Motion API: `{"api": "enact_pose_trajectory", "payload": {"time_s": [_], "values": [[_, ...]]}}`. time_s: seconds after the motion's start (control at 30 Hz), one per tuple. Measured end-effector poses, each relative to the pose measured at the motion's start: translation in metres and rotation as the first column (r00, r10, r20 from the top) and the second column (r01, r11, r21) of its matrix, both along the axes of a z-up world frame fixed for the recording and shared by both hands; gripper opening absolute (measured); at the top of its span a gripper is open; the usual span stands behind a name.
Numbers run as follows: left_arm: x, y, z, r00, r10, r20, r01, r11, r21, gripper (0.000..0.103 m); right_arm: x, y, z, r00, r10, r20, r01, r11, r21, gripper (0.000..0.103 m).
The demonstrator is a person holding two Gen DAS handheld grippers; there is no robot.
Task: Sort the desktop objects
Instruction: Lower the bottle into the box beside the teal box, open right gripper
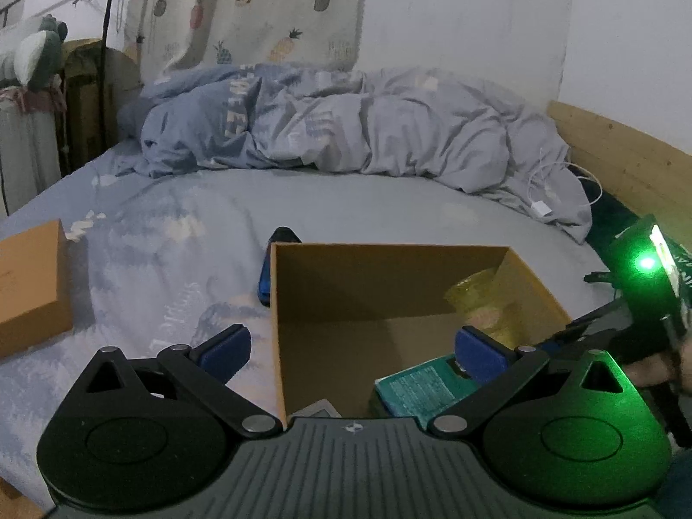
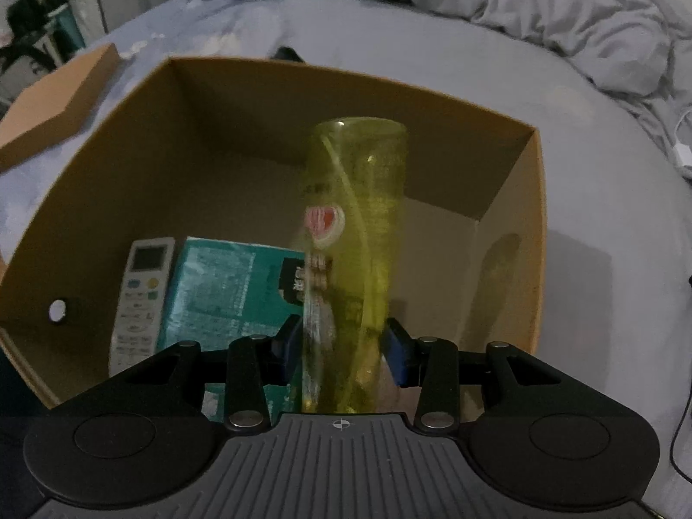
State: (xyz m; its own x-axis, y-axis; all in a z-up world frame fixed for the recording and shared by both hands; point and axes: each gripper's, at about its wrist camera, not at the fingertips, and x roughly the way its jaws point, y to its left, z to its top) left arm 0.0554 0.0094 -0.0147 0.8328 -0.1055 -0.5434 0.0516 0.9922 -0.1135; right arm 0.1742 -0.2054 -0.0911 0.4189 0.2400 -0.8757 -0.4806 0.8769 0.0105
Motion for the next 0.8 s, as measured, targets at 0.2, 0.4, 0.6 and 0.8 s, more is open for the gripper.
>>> {"api": "enact_pose_trajectory", "payload": {"time_s": [0.2, 0.4, 0.6, 0.8], "values": [[0.000, 0.001, -0.001, 1.000, -0.002, 0.005, 0.002, 1.000, 0.002, 0.103, 0.000, 0.004, -0.004, 1.000, -0.001, -0.006, 0.001, 1.000, -0.012, 0.044], [0.000, -0.001, 0.000, 1.000, -0.004, 0.006, 0.004, 1.000, 0.008, 0.103, -0.008, 0.001, 0.000, 1.000, -0.017, 0.016, 0.017, 1.000, 0.004, 0.044], [-0.001, -0.001, 0.000, 1.000, -0.004, 0.010, 0.004, 1.000, 0.008, 0.103, -0.022, -0.006, 0.012, 0.998, -0.033, 0.051, 0.031, 0.999, 0.045, 0.046], [-0.006, 0.000, 0.003, 1.000, -0.004, 0.015, 0.004, 1.000, -0.003, 0.103, -0.042, -0.017, 0.027, 0.992, -0.062, 0.106, 0.050, 0.993, 0.108, 0.064]]}}
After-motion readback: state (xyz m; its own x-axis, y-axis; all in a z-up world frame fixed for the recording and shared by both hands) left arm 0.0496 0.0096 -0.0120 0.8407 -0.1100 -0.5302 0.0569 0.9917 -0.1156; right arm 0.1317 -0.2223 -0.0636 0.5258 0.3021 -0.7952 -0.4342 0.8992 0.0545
